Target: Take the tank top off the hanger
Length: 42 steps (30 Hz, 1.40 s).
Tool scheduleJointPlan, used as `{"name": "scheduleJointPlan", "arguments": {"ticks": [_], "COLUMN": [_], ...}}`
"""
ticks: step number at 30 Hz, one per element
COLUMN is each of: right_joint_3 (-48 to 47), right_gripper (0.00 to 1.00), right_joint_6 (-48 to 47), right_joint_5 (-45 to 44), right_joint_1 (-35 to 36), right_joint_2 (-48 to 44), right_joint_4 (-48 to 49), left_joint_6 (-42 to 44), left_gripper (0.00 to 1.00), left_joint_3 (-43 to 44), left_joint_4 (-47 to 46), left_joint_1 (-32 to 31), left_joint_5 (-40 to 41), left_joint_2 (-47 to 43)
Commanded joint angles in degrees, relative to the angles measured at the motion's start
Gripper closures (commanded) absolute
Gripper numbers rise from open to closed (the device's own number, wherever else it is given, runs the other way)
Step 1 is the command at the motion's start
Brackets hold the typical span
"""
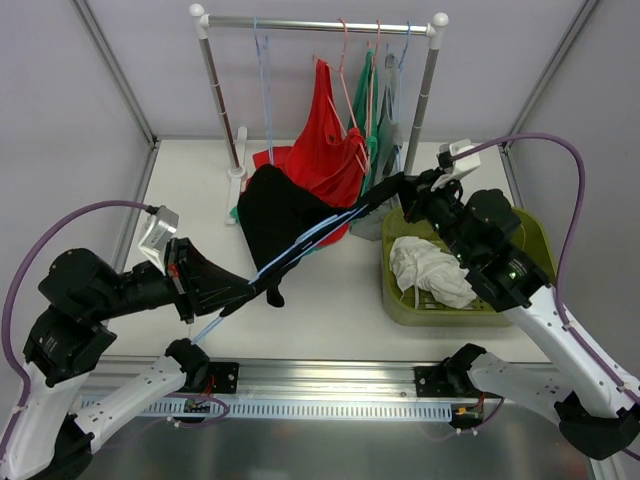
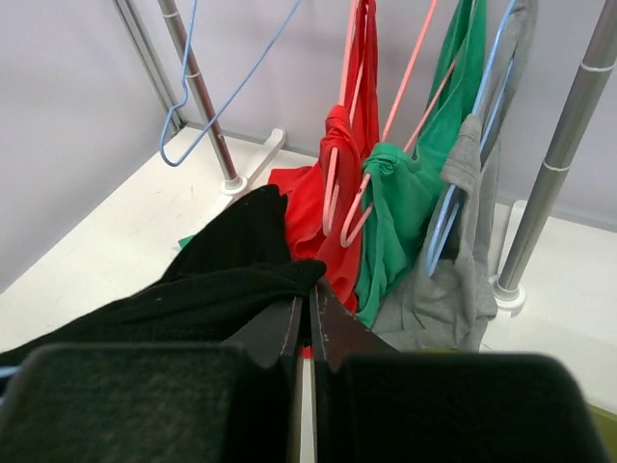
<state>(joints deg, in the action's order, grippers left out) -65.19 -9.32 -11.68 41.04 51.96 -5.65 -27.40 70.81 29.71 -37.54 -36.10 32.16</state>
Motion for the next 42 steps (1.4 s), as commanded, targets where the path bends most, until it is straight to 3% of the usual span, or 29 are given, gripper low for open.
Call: {"name": "scheduleJointPlan", "arguments": {"ticks": [1, 5, 6, 12, 16, 19, 20, 24, 29, 32, 35, 39, 42], "right_joint_3": [-2.8, -1.9, -1.8, -0.9, 5.6, 8.9, 9.7, 9.6, 8.9, 8.8, 8.8, 9.5, 8.3], "right_gripper": [1.00, 1.00, 1.00, 1.00, 1.00, 1.00, 1.00, 1.00, 1.00, 1.00, 1.00, 1.00, 1.00], "right_joint_6": [-1.1, 0.4, 0.5, 5.4, 10.4, 14.9, 15.1, 15.0, 11.3, 11.0, 11.9, 18.5, 15.5], "right_joint_5": [0.4, 8.4, 15.1, 35.6, 40.2, 45.0, 49.4, 56.7, 67.9, 68.1, 70.2, 74.7, 72.0], "right_joint_1": [-1.6, -1.6, -1.7, -1.6, -1.6, -1.5, -1.5, -1.4, -1.2, -1.1, -1.1, -0.8, -0.8], "right_joint_2": [1.3, 1.4, 1.4, -2.6, -10.3, -14.7, -15.0, -17.2, -24.7, -29.0, -29.9, -30.3, -31.0], "right_joint_4": [0.1, 0.0, 0.1, 0.9, 4.5, 8.8, 8.9, 3.7, 1.3, 2.1, 3.6, 14.6, 11.6], "left_joint_6": [2.9, 3.8, 3.9, 4.9, 3.4, 0.9, -0.2, -4.2, -3.6, -4.9, -5.9, -7.4, -6.9], "left_gripper": [1.00, 1.00, 1.00, 1.00, 1.00, 1.00, 1.00, 1.00, 1.00, 1.00, 1.00, 1.00, 1.00], "left_joint_3": [3.5, 7.2, 8.9, 12.2, 4.4, -1.4, -5.6, -8.6, -0.4, 1.1, 2.9, 2.1, 2.5], "left_joint_4": [-1.9, -1.9, -2.1, -7.4, -32.4, -44.9, -55.7, -79.8, -89.5, -99.0, -100.5, -108.4, -105.1], "left_joint_1": [-0.4, -0.4, -0.4, -0.4, 0.1, 0.6, 0.5, 0.5, -0.2, -0.4, -0.5, -0.5, -0.5], "left_joint_5": [-4.8, -3.6, -3.0, -0.4, 0.2, 4.0, 5.3, 4.1, -2.3, -4.1, -4.4, -3.8, -0.1], "left_joint_2": [-3.9, -4.1, -3.6, 3.1, 4.3, 5.3, 5.5, 11.0, 20.2, 23.7, 25.9, 28.6, 28.7]}}
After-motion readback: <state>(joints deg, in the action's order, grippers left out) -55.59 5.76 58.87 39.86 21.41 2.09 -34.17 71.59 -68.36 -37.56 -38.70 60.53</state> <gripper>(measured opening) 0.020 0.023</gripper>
